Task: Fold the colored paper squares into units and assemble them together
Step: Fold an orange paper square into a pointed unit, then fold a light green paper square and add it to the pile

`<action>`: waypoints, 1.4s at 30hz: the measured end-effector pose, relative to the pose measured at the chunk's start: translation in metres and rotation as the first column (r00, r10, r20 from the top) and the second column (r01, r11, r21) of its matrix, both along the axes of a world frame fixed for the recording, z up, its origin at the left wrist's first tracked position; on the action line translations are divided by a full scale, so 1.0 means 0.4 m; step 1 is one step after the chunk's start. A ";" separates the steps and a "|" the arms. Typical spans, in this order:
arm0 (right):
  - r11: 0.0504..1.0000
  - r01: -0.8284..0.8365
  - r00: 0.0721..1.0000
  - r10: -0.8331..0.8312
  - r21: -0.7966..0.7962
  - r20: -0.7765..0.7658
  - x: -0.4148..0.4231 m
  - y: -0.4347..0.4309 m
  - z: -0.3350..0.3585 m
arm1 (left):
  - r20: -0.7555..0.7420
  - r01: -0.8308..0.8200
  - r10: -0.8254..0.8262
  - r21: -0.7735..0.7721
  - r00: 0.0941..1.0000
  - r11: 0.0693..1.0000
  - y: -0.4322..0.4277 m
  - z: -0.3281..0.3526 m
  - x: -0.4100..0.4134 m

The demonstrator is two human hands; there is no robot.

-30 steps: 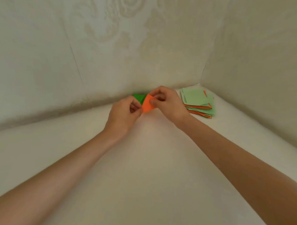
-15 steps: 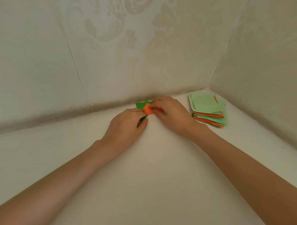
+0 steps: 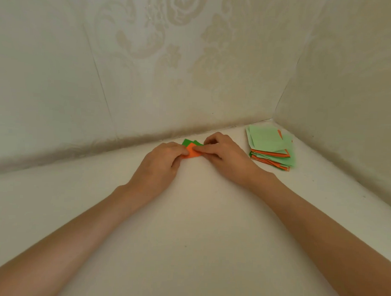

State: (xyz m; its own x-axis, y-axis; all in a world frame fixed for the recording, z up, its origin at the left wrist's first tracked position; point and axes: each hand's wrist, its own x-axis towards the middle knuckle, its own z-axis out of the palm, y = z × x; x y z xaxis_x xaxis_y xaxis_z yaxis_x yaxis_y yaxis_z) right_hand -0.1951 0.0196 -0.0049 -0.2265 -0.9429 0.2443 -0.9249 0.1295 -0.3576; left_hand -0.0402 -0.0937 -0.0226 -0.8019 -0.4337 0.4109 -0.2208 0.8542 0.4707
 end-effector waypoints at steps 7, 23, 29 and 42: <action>0.997 0.059 0.990 -0.063 -0.040 -0.126 -0.008 -0.056 -0.005 | -0.042 -0.019 0.017 -0.067 0.999 0.998 -0.009 0.009 -0.013; 0.927 0.307 0.923 -0.345 -0.214 -0.169 0.004 0.091 0.064 | 0.255 -0.133 0.183 -0.203 0.949 0.970 0.027 0.085 -0.038; 0.848 0.528 0.844 -0.530 -0.041 -0.088 -0.106 0.216 0.092 | 0.006 -0.079 0.087 -0.360 0.996 0.930 0.122 0.103 -0.067; 0.778 0.373 0.814 -0.536 -0.506 -0.225 -0.070 0.257 0.037 | -0.091 0.146 -0.163 -0.175 0.982 0.974 0.232 0.039 -0.011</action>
